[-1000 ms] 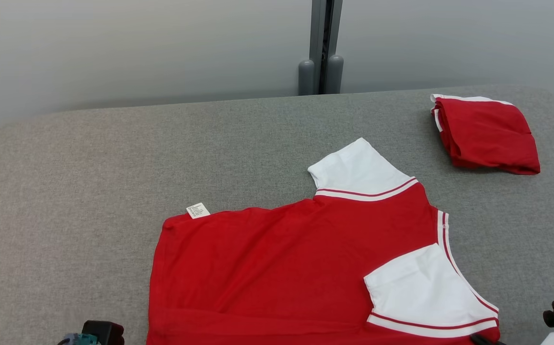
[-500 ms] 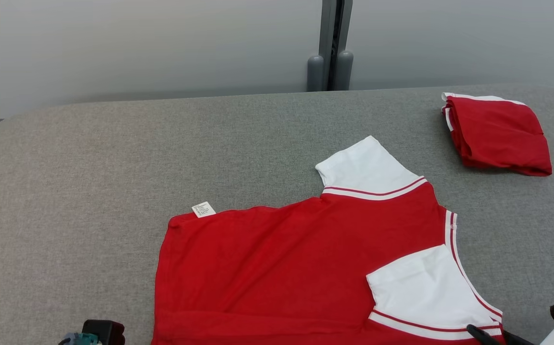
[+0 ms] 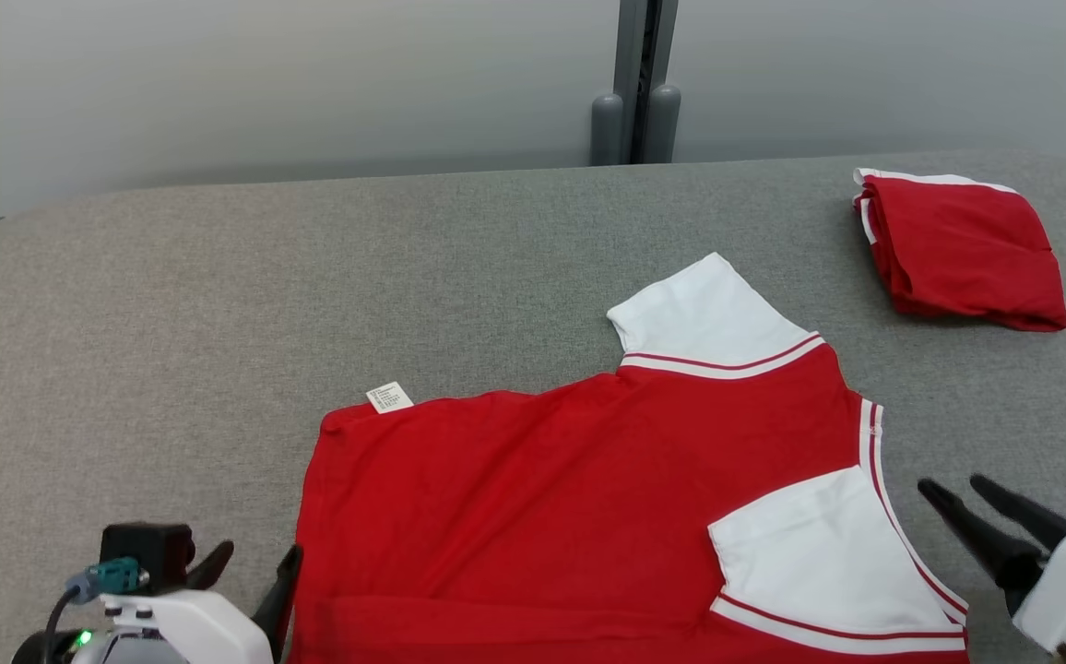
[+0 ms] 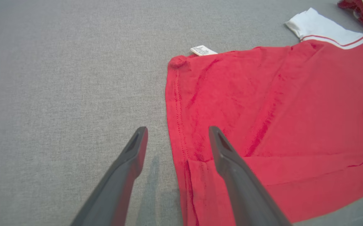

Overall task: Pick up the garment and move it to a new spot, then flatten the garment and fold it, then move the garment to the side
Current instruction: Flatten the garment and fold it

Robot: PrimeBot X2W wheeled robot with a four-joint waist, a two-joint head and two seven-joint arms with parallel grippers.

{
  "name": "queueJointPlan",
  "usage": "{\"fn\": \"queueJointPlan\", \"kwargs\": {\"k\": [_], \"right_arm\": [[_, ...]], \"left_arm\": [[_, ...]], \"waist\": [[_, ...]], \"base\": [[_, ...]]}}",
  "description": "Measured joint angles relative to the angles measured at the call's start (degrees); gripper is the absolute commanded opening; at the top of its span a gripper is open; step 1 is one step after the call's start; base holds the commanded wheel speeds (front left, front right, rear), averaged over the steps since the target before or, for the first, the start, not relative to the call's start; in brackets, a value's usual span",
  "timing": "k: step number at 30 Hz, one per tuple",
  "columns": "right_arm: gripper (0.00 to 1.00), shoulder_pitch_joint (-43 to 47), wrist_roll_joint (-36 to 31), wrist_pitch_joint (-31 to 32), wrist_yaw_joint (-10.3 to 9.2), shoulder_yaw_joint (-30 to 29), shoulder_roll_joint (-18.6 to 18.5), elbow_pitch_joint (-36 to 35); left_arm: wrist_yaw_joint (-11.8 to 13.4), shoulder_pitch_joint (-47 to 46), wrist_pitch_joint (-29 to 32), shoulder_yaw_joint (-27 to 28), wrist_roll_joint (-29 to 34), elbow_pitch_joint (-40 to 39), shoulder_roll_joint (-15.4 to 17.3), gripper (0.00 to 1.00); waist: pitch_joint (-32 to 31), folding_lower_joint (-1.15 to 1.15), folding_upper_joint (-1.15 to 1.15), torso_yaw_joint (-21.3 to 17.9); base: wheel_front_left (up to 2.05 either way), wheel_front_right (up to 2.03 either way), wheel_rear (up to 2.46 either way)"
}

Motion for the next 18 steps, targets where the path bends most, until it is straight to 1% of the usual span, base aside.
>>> {"fn": "queueJointPlan", "kwargs": {"k": [3,6,9,11,18], "right_arm": [[1.00,-4.1,-3.0,0.9,-0.01,-2.5,2.4,-1.1],[1.00,-9.0,-6.1,2.2,-0.01,-2.9,4.4,-0.5],[1.00,-14.6,-7.5,3.4,0.00,-2.7,6.1,0.7],[1.00,-20.1,-8.4,4.0,0.00,-2.4,6.2,2.9],[1.00,-32.3,-8.8,5.1,0.00,1.6,4.7,9.8]], "left_arm": [[-0.1,-2.3,-1.7,0.8,1.0,0.4,-1.0,1.00],[-1.3,-5.5,-2.2,0.3,2.6,2.5,-1.9,1.00],[-2.7,-8.6,-2.2,-0.2,3.2,4.8,-3.8,1.00],[-3.6,-12.2,-2.2,-0.7,4.5,7.5,-5.1,1.00],[-6.2,-19.4,-1.8,-2.4,6.2,12.8,-9.7,1.00]], "waist": [[0.8,0.00,0.00,-0.1],[2.3,0.00,0.00,-0.1],[3.7,0.00,0.00,0.1],[5.3,0.00,0.00,0.6],[9.8,0.00,0.00,2.2]], "base": [[0.00,0.00,0.00],[0.00,0.00,0.00],[0.00,0.00,0.00],[0.00,0.00,0.00],[0.00,0.00,0.00]]}}
